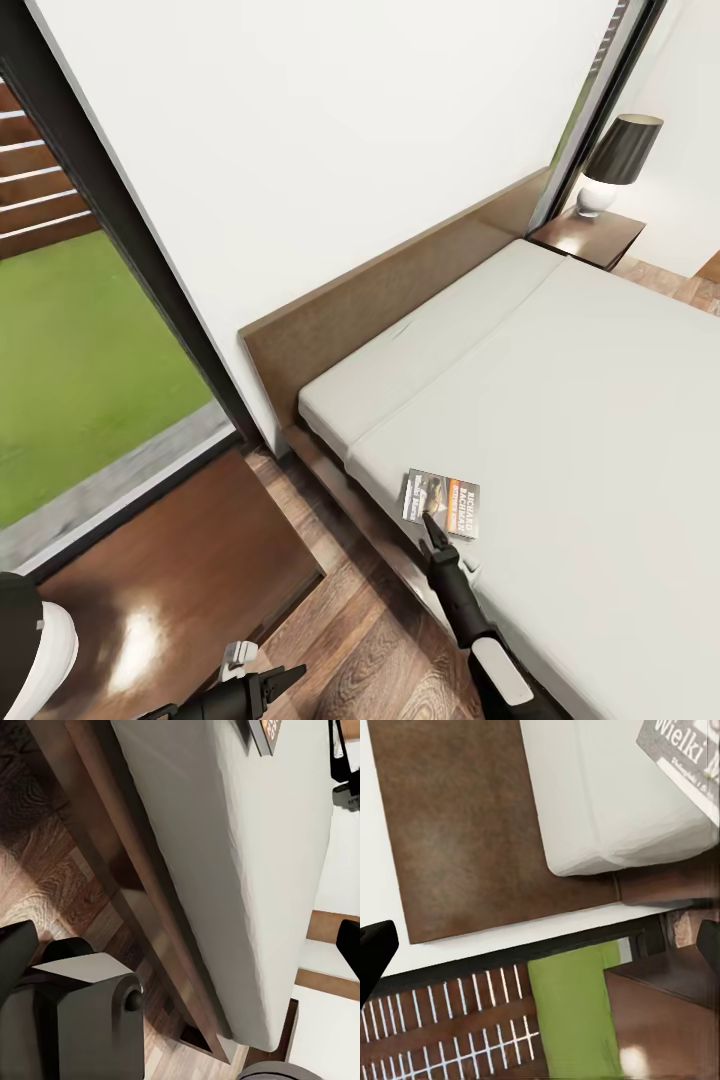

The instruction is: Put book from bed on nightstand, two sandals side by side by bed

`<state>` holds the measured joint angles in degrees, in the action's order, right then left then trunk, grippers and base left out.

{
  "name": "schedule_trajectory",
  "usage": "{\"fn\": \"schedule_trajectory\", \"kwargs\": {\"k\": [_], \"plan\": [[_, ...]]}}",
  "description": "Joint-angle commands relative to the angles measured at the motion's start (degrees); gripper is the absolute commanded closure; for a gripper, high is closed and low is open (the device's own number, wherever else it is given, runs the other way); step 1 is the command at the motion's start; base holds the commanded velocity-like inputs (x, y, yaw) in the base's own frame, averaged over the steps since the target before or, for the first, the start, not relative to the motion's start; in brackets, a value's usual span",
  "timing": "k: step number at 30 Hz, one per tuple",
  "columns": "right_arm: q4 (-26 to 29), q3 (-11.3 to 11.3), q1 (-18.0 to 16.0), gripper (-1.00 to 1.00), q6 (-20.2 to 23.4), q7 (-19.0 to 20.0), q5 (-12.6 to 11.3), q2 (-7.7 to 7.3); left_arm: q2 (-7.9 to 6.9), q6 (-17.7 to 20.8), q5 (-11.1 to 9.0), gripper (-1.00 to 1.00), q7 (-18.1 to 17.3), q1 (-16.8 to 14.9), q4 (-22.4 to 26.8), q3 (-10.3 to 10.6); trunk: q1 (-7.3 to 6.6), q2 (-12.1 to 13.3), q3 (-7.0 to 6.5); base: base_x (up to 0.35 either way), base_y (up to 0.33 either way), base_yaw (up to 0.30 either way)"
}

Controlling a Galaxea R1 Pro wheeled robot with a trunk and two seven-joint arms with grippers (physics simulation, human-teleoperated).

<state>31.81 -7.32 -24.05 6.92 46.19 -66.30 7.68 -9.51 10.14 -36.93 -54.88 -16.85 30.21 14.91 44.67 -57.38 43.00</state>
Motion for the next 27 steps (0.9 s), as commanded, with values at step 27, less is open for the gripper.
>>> {"fn": "schedule_trajectory", "kwargs": {"k": [27], "plan": [[-3.95,5.7,-0.03,-1.0,0.64,0.33,-0.41,0.06,0.17,0.58,-0.64,-1.0,-0.08,-0.03,0.03,0.37,0.0,-0.03,0.04,0.0,0.0,0.0]]}}
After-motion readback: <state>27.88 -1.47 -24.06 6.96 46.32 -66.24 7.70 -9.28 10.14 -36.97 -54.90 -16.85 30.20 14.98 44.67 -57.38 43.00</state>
